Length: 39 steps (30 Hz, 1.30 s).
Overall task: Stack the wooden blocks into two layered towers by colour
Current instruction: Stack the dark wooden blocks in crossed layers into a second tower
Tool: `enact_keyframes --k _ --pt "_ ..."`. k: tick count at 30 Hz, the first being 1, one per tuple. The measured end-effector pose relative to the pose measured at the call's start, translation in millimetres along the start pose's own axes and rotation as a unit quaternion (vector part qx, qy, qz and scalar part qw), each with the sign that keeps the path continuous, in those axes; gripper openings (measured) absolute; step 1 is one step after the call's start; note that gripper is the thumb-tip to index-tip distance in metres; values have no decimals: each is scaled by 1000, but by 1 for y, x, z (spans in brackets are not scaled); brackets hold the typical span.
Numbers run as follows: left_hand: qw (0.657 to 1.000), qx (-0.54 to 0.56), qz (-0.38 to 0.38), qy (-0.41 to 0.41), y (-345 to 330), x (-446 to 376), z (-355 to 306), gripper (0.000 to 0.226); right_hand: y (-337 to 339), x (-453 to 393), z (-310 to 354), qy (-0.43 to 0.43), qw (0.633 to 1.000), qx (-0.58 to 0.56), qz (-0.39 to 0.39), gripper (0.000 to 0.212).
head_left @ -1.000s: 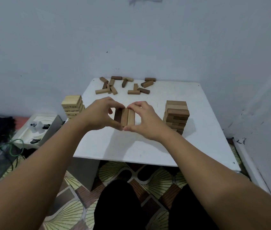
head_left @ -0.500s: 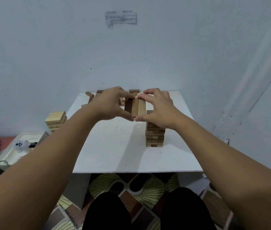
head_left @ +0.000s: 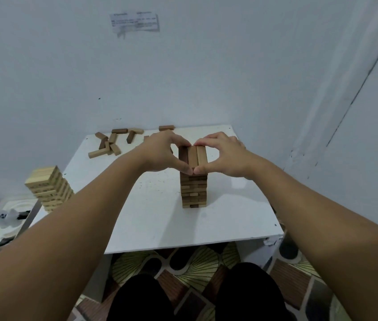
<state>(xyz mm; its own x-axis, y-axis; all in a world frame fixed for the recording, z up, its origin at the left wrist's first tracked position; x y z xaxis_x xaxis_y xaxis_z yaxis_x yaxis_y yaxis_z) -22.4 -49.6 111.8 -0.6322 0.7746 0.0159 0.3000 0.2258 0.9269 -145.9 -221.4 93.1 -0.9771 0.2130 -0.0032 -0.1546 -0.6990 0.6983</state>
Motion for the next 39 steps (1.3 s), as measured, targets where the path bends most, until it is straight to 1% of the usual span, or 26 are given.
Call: enact_keyframes --k 3,7,10,15,18,20,22,24,26,29,32,39 --pt "1000 -8 11 -2 0 -5 -3 77 3 -6 -7 -10 1000 -15 23 72" --pt "1000 -10 29 -2 -1 -9 -2 75 3 -15 -15 -26 998 -33 44 82" --pt "999 -2 40 7 -2 -12 2 75 3 -19 -17 -34 997 -45 57 83" --pt "998 -3 57 19 -6 -11 7 78 -1 -19 -19 -42 995 -60 69 79" --pt "998 22 63 24 -7 -8 7 77 -2 -17 -19 -40 993 -87 72 72" --pt "997 35 61 26 -7 -6 7 79 -2 -17 -19 -37 991 -103 73 71" --pt "996 60 63 33 -7 -3 8 87 -3 -18 -21 -41 991 -107 76 75" --pt "994 83 64 41 -7 1 13 97 -2 -18 -24 -47 989 -113 80 85" --pt "992 99 61 47 -6 5 18 101 -1 -16 -28 -46 988 -130 75 95" --pt "990 112 57 57 -8 11 25 93 0 -13 -33 -44 984 -159 69 92" --pt "989 121 52 63 -12 12 28 86 -2 -12 -35 -42 983 -163 74 87" --pt "987 138 51 62 -16 7 30 79 -4 -16 -36 -41 983 -170 63 77"
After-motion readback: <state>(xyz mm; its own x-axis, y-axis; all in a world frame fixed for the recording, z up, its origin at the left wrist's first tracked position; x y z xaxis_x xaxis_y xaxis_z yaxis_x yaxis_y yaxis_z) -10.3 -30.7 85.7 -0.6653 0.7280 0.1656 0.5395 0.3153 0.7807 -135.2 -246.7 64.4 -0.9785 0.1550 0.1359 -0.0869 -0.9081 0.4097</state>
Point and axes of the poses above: each hand's wrist, its own x-axis away from the middle knuckle, its own y-axis out of the back of the hand, z = x × y, the point moved 2 cm from there along -x, towards the middle knuckle, and after that the axes turned 10 degrees about -x, right-handed, at the moved point
